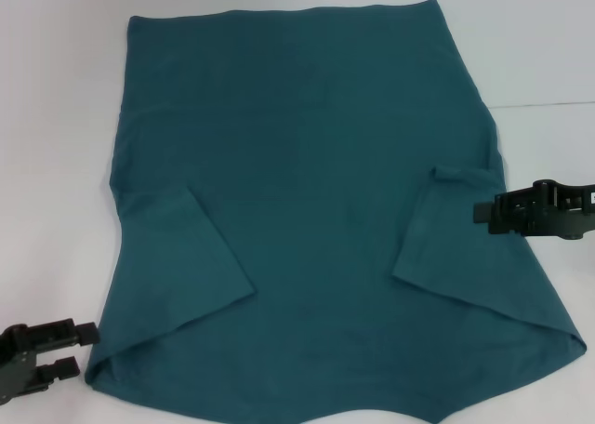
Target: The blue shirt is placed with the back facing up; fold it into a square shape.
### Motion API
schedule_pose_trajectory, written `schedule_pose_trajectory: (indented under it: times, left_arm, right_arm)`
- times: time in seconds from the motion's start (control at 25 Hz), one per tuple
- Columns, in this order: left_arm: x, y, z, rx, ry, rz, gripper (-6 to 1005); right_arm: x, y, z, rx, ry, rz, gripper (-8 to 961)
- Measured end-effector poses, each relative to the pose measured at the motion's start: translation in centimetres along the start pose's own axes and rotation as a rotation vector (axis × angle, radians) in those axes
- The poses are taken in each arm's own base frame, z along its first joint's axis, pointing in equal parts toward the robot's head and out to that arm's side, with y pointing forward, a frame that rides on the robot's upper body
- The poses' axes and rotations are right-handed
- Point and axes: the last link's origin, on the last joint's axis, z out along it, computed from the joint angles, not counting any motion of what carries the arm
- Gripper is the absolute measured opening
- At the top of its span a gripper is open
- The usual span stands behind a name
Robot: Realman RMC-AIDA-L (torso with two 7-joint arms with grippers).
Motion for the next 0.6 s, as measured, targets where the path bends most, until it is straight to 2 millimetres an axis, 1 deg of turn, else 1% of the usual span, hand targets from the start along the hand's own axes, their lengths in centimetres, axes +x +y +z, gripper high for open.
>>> schedule_pose_trajectory:
  times: [0.32,0.6]
  left_arm:
    - [-0.10,-0.22,0.14,0.007,0.006,0.048,693]
    - [-0.32,-0.69,0.27,0.027,0.005,0.013,694]
  right_arm:
    - [0.08,-0.06,-0.03,0.000,0.001,-0.002,415]
    - [0.31,-0.29,-0.18,0.001,0.000,0.006,416]
